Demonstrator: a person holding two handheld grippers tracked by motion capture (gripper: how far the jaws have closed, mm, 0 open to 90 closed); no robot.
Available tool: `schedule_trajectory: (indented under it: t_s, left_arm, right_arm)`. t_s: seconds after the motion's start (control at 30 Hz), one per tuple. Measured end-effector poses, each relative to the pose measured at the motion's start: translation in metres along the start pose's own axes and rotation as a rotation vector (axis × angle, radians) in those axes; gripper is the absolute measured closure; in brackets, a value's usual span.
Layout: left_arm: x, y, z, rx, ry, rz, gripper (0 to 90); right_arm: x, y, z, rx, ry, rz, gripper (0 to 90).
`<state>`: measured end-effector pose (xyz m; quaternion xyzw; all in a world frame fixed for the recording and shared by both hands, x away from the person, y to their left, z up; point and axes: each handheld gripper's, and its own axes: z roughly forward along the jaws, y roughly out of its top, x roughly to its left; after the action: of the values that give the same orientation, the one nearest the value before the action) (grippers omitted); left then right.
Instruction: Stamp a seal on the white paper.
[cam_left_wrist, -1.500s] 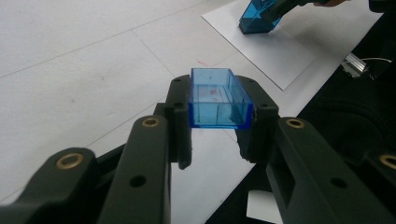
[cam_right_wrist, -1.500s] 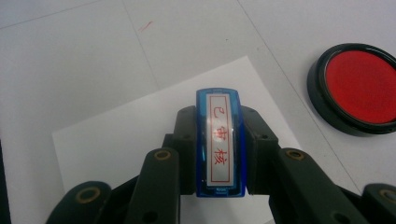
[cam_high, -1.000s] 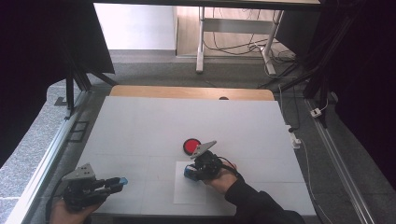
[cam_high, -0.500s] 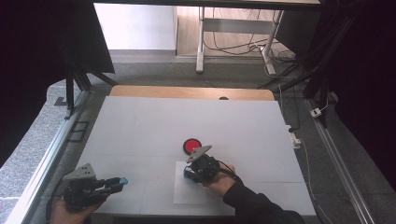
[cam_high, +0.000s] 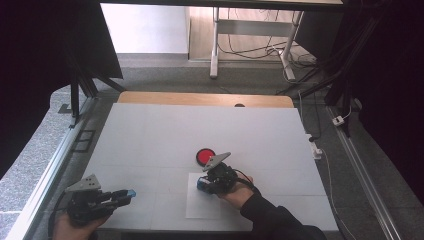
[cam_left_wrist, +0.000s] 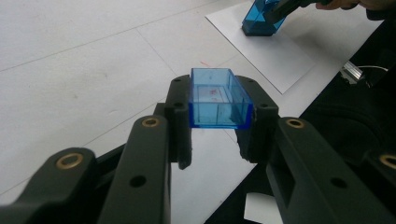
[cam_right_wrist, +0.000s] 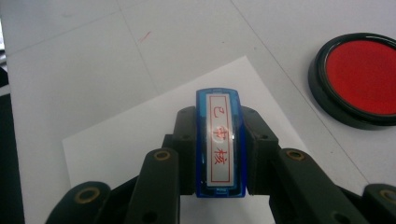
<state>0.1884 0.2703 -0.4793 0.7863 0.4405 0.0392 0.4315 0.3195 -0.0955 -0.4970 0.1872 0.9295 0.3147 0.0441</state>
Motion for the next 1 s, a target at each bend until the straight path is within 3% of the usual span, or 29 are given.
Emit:
schedule_trajectory:
  t_s: [0.13,0.73,1.0]
  left_arm:
    - [0.0,0.0,0.0,-0.001,0.001,0.0,68.2]
    - [0.0,0.0,0.0,-0.006,-0.007,0.0,68.2]
    - [-0.001,0.001,0.0,-0.002,-0.013,0.007,68.2]
  right_arm:
    - [-0.003,-0.001,-0.001,-0.015,0.023,0.037,71.0]
    - [0.001,0.005,-0.017,-0.054,0.038,-0.029,71.0]
    - [0.0,0.008,-0.029,-0.103,0.037,-0.004,71.1]
